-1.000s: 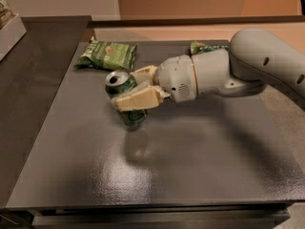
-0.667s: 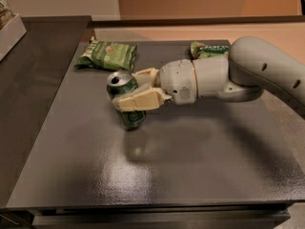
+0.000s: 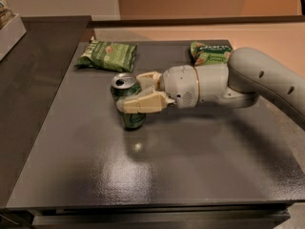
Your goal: Place green can upright
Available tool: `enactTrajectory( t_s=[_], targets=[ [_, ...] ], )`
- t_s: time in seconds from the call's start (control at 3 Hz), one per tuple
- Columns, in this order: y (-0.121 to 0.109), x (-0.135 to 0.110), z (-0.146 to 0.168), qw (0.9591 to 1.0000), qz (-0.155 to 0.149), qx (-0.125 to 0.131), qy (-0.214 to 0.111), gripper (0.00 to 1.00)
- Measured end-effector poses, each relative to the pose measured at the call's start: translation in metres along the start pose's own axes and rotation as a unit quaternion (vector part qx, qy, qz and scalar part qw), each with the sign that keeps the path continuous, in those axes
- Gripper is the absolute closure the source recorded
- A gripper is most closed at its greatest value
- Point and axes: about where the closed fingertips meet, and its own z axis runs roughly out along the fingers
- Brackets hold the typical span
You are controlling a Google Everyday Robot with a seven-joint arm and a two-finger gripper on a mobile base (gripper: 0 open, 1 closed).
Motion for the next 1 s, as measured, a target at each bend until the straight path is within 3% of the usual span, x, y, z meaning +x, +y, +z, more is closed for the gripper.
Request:
enactTrajectory(
  t_s=[0.33,0.67,1.0],
  targets=[
    [-0.0009,0.0047,-0.0010,1.0000,-0.005,-0.006,-0.006,1.00],
    [-0.0014,0.0088,-0.0016,0.9999,-0.010,-0.009,-0.006,0.82],
    [-0.0008,0.0117,-0.0024,0.9998,-0.016,-0.010,-0.006,0.58]
  ],
)
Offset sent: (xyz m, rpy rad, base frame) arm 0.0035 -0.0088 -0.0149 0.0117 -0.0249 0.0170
